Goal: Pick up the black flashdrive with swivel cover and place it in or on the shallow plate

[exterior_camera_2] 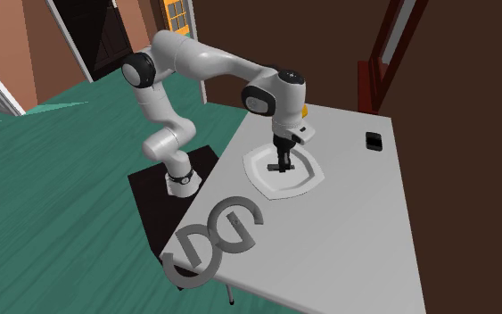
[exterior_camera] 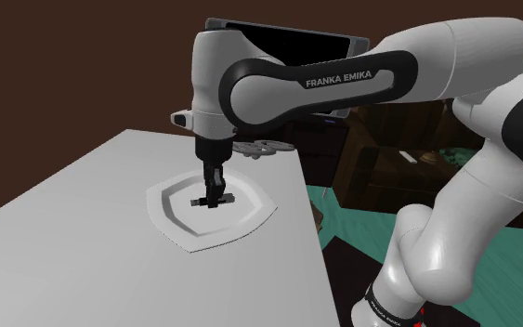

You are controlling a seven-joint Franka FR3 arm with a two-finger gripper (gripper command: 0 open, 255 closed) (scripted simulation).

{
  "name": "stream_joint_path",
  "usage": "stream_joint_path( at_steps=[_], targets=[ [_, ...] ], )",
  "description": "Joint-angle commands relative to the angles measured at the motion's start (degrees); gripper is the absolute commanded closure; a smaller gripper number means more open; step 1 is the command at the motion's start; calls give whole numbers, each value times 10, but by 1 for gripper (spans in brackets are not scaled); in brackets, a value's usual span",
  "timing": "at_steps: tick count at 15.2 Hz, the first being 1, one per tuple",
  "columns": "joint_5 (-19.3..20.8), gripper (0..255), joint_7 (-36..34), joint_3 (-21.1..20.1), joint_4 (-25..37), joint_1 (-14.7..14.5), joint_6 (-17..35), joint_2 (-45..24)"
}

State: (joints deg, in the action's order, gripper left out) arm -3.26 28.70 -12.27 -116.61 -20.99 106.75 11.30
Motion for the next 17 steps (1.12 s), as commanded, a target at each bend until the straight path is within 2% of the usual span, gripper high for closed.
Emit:
stream_joint_path(
  at_steps=[1, 3, 4, 9, 13, 17],
  targets=[
    [0, 255, 0, 0, 0, 0, 0, 0],
    [0, 255, 0, 0, 0, 0, 0, 0],
    [0, 0, 0, 0, 0, 0, 0, 0],
    [0, 0, 0, 0, 0, 0, 0, 0],
    [1, 0, 0, 2, 71, 1, -73, 2],
    [1, 0, 0, 2, 71, 1, -73, 2]
  ],
)
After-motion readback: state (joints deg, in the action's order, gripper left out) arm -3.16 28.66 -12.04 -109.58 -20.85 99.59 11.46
